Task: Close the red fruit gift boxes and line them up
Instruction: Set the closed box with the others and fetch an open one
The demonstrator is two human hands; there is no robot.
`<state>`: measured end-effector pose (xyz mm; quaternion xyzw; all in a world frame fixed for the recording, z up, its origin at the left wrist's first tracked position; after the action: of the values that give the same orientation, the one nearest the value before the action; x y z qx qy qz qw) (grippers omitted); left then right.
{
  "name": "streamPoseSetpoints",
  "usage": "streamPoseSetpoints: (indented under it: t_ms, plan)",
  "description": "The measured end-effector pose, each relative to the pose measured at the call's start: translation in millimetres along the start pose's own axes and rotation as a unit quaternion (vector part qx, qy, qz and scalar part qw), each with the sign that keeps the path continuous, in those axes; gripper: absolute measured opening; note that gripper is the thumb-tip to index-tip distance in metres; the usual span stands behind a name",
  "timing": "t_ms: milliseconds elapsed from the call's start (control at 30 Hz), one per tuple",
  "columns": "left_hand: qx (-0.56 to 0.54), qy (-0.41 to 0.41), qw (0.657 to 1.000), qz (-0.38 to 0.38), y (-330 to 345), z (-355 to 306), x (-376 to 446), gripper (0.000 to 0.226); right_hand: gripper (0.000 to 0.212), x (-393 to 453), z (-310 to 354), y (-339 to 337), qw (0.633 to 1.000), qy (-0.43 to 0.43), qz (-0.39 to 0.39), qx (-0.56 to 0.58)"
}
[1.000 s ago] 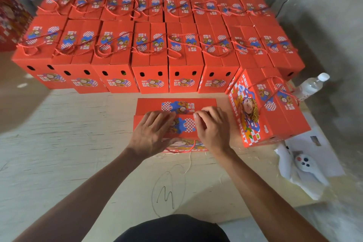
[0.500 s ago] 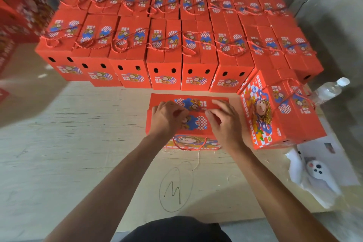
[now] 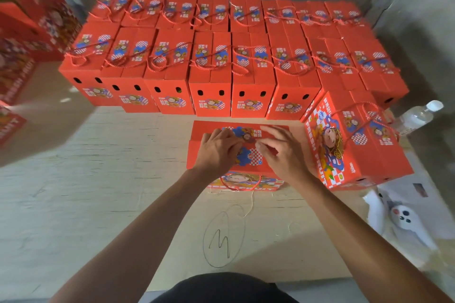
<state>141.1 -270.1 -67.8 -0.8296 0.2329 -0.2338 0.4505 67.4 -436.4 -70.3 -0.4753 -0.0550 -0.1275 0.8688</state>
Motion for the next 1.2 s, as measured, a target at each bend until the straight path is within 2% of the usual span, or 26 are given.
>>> streamPoseSetpoints:
  t_ms: [167, 200, 233, 300, 400, 467, 600, 667, 733, 800, 833, 867, 933, 967, 1000, 1067, 1200]
  plan:
    - [-0.028, -0.054, 0.998, -0.021, -5, 8, -4, 0.019, 0.027, 2, -1, -1, 0.999, 0.015, 0.017, 0.032]
    - [-0.026, -0.087, 0.995, -0.038, -8, 15, -7, 0.025, 0.027, 2, -1, -2, 0.999, 0.013, 0.013, 0.037]
    - [-0.017, -0.126, 0.991, -0.049, -11, 25, -10, 0.042, 0.028, 1, -3, -3, 0.999, 0.017, 0.001, 0.042]
    - [-0.009, -0.188, 0.981, -0.052, -13, 45, -19, 0.074, 0.044, -5, -16, -3, 0.995, 0.080, -0.023, 0.062]
    - [-0.118, -0.262, 0.956, -0.058, -8, 71, -34, 0.088, 0.085, -23, -43, 14, 0.959, 0.230, -0.006, 0.165]
    - [-0.207, -0.324, 0.922, -0.047, -3, 81, -39, 0.100, 0.097, -28, -51, 23, 0.930, 0.273, -0.016, 0.245]
    - [-0.346, -0.359, 0.866, -0.045, 4, 89, -37, 0.093, 0.081, -29, -62, 26, 0.922, 0.275, -0.055, 0.268]
    - [-0.360, -0.361, 0.859, -0.052, 2, 89, -37, 0.088, 0.071, -30, -63, 28, 0.923, 0.269, -0.054, 0.271]
    - [-0.359, -0.358, 0.860, -0.054, 2, 90, -37, 0.090, 0.072, -32, -61, 28, 0.917, 0.270, -0.062, 0.287]
    - [-0.358, -0.356, 0.862, -0.048, 3, 89, -36, 0.098, 0.073, -30, -55, 21, 0.935, 0.236, -0.087, 0.250]
    - [-0.331, -0.343, 0.878, -0.048, 2, 87, -36, 0.095, 0.068, -27, -51, 16, 0.954, 0.203, -0.103, 0.195]
    - [-0.266, -0.310, 0.911, -0.056, -2, 83, -35, 0.086, 0.059, -24, -43, 10, 0.973, 0.150, -0.124, 0.122]
    - [-0.071, -0.179, 0.976, -0.099, -13, 64, -32, 0.055, 0.037, -23, -24, 0, 0.983, 0.040, -0.180, -0.016]
    - [-0.001, -0.102, 0.988, -0.120, -16, 51, -31, 0.043, 0.032, -23, -17, -4, 0.977, 0.010, -0.203, -0.059]
    - [0.037, -0.048, 0.990, -0.129, -17, 42, -30, 0.037, 0.031, -24, -13, -7, 0.973, -0.004, -0.217, -0.084]
    - [0.069, 0.005, 0.988, -0.138, -16, 33, -32, 0.034, 0.030, -27, -9, -10, 0.969, -0.010, -0.228, -0.095]
    - [0.104, 0.029, 0.979, -0.175, -19, 28, -40, 0.029, 0.030, -32, -3, -17, 0.966, -0.033, -0.248, -0.070]
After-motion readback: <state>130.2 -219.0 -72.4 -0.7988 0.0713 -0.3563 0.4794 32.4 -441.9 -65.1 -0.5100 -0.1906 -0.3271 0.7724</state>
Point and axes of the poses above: each hand's wrist, its own x-axis towards the middle knuckle, its own y-axis out of the palm, z = x × y, the point moved 7 cm from there along x, towards the middle knuckle, and after that the axes turned 1 degree about -y, right-handed, at the moved point
